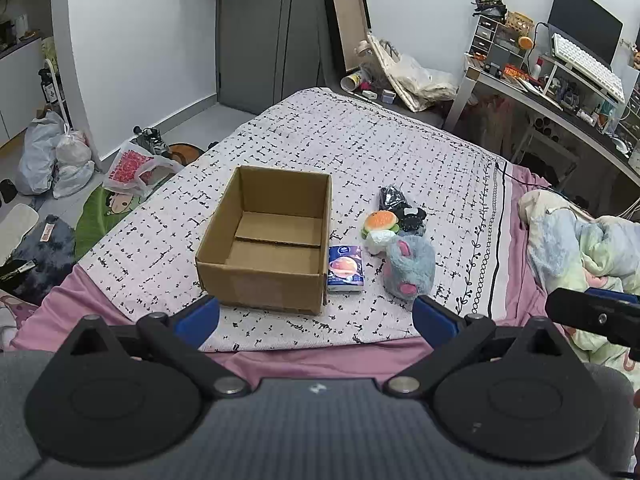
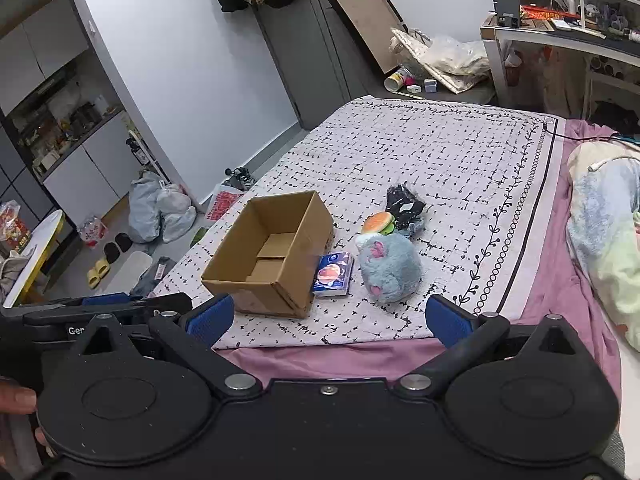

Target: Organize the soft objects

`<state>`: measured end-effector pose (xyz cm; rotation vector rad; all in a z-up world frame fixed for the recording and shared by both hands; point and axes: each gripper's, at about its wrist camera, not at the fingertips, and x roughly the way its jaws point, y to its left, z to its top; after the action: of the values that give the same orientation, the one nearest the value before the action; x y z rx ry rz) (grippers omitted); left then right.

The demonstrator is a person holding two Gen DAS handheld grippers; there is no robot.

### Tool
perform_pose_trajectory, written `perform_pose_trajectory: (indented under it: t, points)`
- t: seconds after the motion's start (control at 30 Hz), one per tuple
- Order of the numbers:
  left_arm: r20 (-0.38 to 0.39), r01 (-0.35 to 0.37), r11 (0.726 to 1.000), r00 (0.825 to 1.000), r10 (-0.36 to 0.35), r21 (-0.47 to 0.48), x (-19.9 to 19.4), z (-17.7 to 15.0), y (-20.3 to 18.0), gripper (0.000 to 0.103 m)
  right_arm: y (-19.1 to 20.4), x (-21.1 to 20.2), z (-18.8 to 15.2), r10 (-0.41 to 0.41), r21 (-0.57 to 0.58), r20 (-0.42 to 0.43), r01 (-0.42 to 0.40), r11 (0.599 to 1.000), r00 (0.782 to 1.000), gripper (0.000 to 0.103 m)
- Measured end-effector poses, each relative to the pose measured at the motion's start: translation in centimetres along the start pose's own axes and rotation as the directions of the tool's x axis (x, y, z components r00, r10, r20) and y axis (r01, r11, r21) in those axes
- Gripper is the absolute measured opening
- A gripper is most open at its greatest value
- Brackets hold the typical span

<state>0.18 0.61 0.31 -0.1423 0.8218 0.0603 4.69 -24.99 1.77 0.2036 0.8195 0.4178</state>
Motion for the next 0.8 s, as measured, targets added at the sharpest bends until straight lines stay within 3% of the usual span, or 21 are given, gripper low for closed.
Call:
perform_pose_trajectory:
  t: [0.8]
  points:
    - [0.061,0.032,0.999,0.998,-0.032,-0.002,-1.2,-0.2,-0.1,0.102,-0.1,-0.6,-0.2,-0.045,0.0,0.016,0.045,0.999,0.999,0.103]
